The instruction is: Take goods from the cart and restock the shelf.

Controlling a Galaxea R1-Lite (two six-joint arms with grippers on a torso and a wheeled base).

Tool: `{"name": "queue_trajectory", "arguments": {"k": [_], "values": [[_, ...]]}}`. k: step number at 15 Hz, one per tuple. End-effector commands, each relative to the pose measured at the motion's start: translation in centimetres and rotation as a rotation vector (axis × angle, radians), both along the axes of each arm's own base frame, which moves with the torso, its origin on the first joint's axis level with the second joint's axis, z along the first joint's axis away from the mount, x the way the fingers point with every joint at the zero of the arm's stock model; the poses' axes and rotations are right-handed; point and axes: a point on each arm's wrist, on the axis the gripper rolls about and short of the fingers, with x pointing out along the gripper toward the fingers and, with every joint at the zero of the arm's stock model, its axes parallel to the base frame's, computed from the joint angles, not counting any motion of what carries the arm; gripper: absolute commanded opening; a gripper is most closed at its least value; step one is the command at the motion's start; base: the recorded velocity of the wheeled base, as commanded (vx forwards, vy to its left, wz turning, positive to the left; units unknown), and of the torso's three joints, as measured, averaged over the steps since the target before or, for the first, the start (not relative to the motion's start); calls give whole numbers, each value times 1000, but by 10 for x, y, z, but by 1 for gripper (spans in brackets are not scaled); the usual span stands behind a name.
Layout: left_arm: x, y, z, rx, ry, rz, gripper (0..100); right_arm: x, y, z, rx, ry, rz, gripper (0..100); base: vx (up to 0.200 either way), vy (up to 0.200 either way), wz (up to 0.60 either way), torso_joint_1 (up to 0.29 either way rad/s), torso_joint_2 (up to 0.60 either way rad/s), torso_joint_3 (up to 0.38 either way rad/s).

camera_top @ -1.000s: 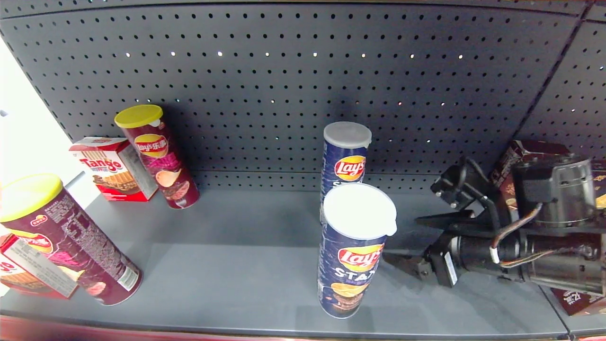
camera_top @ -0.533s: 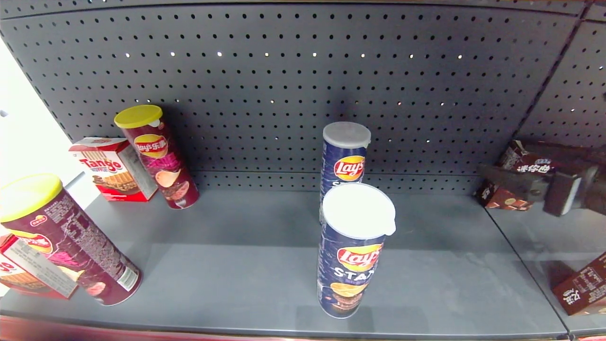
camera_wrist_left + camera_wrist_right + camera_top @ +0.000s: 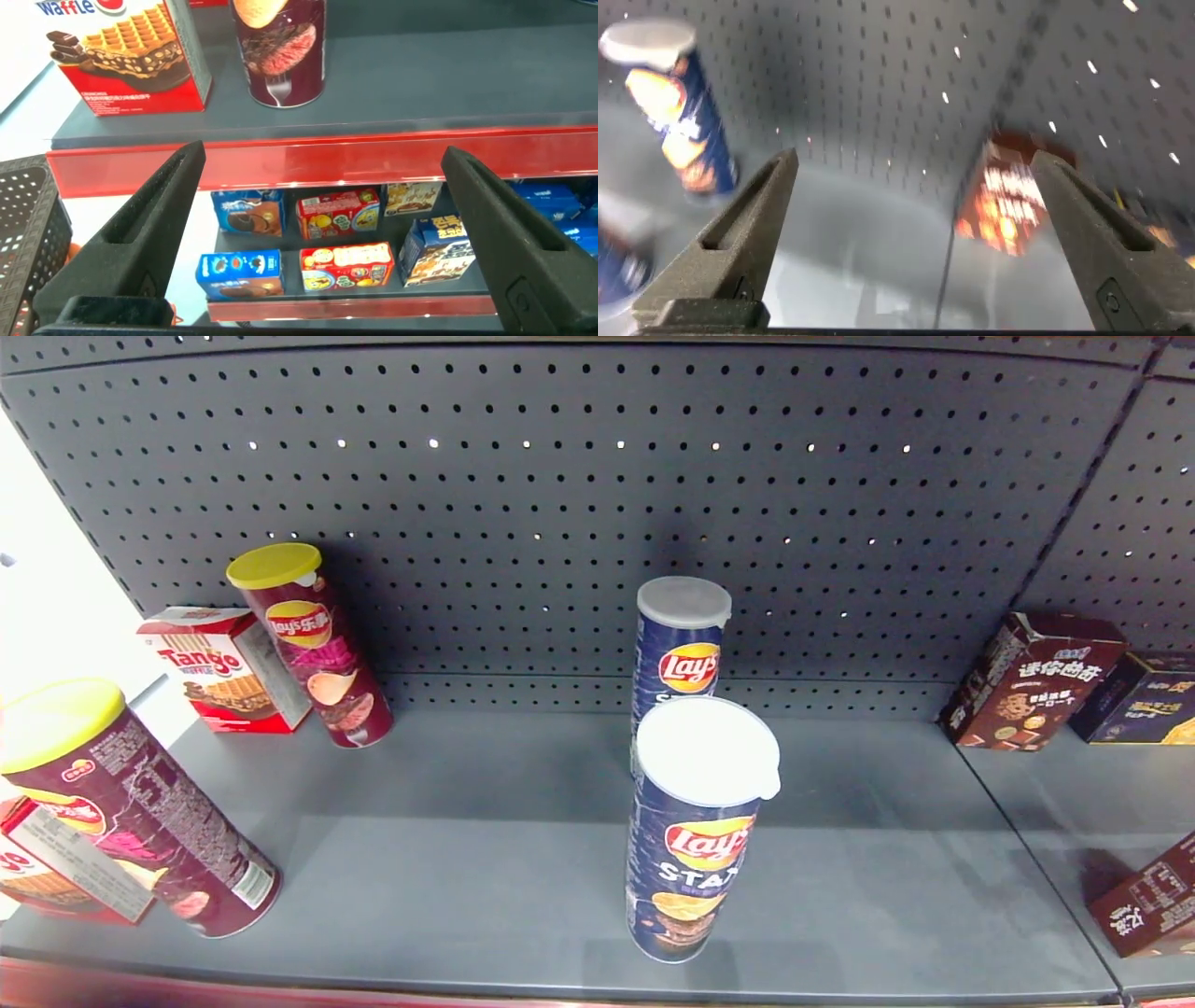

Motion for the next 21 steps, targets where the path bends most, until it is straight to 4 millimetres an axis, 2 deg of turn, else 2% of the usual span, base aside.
{"name": "queue_trajectory", "arguments": {"k": [1, 2, 4, 5, 6, 7, 8, 10, 11, 12, 15, 21], "values": [[0, 0, 0, 0, 2, 0, 100, -54, -8, -48, 1, -17, -49, 100, 0, 0, 0, 0, 0, 0], [0, 0, 0, 1, 2, -1, 100, -66, -9, -69, 4, -10, -47, 100, 0, 0, 0, 0, 0, 0], [0, 0, 0, 3, 2, -1, 100, -78, -10, -104, 47, 28, -25, 100, 0, 0, 0, 0, 0, 0], [0, 0, 0, 3, 0, -1, 100, -78, -11, -107, 56, 37, -22, 100, 0, 0, 0, 0, 0, 0], [0, 0, 0, 4, 2, -1, 100, -81, -11, -135, 92, 62, -19, 100, 0, 0, 0, 0, 0, 0], [0, 0, 0, 4, 2, -1, 100, -84, -11, -146, 94, 59, -20, 100, 0, 0, 0, 0, 0, 0], [0, 0, 0, 3, 3, -3, 100, -82, -11, -165, 97, 76, -33, 100, 0, 0, 0, 0, 0, 0], [0, 0, 0, 3, 2, -1, 100, -79, -12, -174, 99, 92, -86, 100, 0, 0, 0, 0, 0, 0], [0, 0, 0, 4, 2, -1, 100, -79, -14, -182, 94, 171, -179, 100, 0, 0, 0, 0, 0, 0], [0, 0, 0, 4, 2, -1, 100, -79, -15, -183, 104, 173, -203, 100, 0, 0, 0, 0, 0, 0], [0, 0, 0, 3, 2, -1, 100, -79, -13, -188, 104, 234, -114, 100, 0, 0, 0, 0, 0, 0], [0, 0, 0, 3, 0, -3, 100, -79, -13, -188, 121, 237, -117, 100, 0, 0, 0, 0, 0, 0]]}}
